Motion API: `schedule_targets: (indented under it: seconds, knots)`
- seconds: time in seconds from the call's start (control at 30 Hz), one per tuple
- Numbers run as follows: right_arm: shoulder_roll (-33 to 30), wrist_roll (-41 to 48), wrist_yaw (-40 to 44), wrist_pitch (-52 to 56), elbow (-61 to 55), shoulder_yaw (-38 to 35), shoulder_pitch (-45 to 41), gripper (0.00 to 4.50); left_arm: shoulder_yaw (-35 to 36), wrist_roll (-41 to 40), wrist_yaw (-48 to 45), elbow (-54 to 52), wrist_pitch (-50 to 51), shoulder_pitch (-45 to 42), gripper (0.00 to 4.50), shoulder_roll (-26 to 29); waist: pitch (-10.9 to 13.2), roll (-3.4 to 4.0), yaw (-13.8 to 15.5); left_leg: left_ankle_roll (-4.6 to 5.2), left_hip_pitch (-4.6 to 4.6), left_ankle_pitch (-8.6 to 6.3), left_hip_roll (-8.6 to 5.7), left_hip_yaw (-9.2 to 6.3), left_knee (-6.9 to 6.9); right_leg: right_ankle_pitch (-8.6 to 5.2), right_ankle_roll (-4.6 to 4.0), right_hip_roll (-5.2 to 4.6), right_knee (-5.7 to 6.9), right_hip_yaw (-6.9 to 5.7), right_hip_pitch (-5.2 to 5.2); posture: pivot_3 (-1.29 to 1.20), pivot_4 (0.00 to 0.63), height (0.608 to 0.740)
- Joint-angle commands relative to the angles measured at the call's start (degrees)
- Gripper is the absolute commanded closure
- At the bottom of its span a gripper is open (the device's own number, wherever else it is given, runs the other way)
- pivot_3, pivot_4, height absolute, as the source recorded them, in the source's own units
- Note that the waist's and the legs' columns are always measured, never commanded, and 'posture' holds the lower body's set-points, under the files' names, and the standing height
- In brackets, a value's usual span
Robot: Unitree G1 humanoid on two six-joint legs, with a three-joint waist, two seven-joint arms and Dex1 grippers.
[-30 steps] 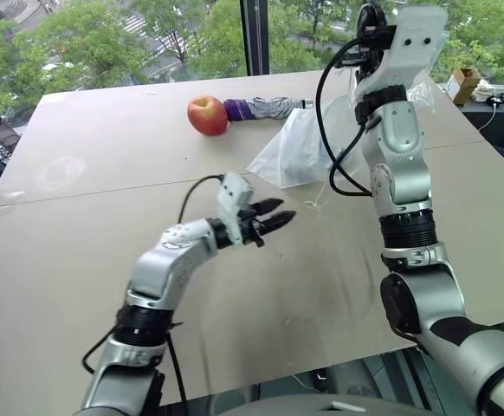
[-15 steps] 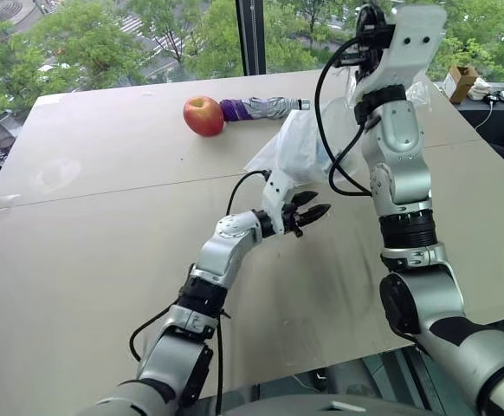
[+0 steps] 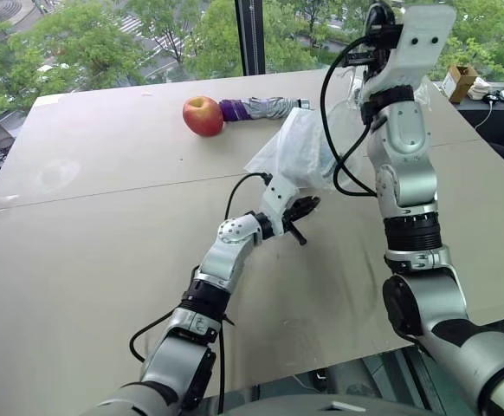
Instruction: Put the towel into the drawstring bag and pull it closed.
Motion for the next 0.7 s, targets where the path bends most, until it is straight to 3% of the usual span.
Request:
schedule_targets:
  seconds: [0.03,0.17,0.37,0.57,0.7]
  knots:
    - [-2.25,-2.81,-3.9,-1.14,-3.47,-2.22,0.78,4.5,6.13,5.92,11.33,-9.06,-8.57,2.77,4.48,2.86,0.0,0.0,0.06,0.0,0.01,0.0,0.01,0.01,-0.03,0.0,0.0,-0.01,0.0,0.03,-0.01,0.0,0.15,0.74]
    - [-3.95,-4.09,-8.06,-0.53,-3.38,-5.07,2.98,4.5,14.47,12.87,23.99,-17.64,-9.67,6.89,4.48,7.41,0.0,0.0,0.07,0.0,0.0,0.0,0.04,-0.16,-0.04,0.0,-0.01,-0.06,0.06,0.07,-0.07,0.0,0.15,0.74]
    - [-4.65,-2.34,-15.1,3.67,-0.92,-12.24,7.16,4.5,26.89,19.28,38.46,-23.66,-2.9,11.83,4.48,10.86,-0.01,-0.01,0.14,0.0,-0.01,0.0,0.04,-0.2,-0.03,0.01,0.01,-0.18,0.07,0.12,-0.07,0.0,0.15,0.74]
    - [-0.81,8.0,-24.99,10.81,3.26,-23.71,8.29,4.5,37.55,16.15,48.22,-21.68,6.55,12.47,4.48,9.3,-0.04,-0.06,0.22,0.0,0.02,0.0,0.04,-0.26,-0.02,0.02,0.01,-0.18,0.15,0.07,-0.06,0.0,0.15,0.74]
    - [0.16,11.49,-27.7,12.85,4.07,-25.4,8.37,4.5,38.94,13.15,48.85,-20.57,7.47,11.64,4.48,9.61,-0.04,-0.05,0.12,0.0,0.01,0.0,0.01,-0.31,-0.02,0.02,0.01,-0.16,0.16,0.0,-0.06,0.0,0.15,0.74]
